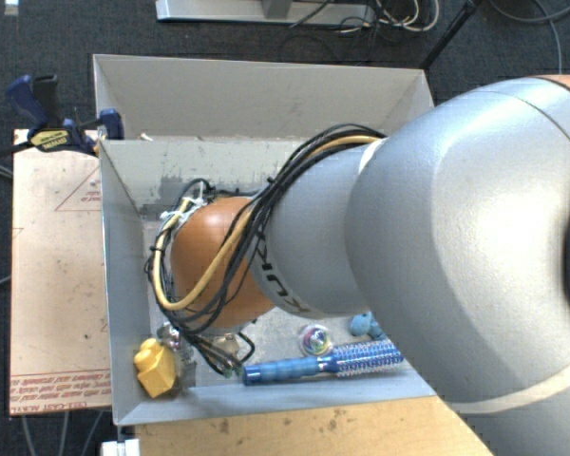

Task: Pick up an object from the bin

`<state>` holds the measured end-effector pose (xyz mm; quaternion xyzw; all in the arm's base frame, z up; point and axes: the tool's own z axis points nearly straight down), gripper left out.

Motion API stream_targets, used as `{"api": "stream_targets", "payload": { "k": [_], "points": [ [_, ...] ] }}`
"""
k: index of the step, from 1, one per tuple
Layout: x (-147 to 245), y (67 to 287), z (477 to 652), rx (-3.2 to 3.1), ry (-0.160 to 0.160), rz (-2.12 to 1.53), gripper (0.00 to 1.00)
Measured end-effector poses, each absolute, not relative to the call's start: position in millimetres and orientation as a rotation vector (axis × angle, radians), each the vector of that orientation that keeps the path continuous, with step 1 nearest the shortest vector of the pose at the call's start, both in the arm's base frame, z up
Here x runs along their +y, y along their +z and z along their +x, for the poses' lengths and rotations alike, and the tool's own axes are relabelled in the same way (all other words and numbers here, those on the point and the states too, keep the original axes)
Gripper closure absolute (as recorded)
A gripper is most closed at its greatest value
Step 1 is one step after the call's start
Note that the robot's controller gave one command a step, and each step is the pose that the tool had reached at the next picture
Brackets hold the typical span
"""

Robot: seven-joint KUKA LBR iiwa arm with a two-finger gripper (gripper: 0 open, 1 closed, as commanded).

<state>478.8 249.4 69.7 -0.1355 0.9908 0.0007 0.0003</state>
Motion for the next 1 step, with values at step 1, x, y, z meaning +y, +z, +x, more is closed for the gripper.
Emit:
{"api": "stream_targets", "payload": {
  "k": [1],
  "points": [
    [237.9,230.9,486.3,3.106,0.006,-0.393,1.0]
  ]
}}
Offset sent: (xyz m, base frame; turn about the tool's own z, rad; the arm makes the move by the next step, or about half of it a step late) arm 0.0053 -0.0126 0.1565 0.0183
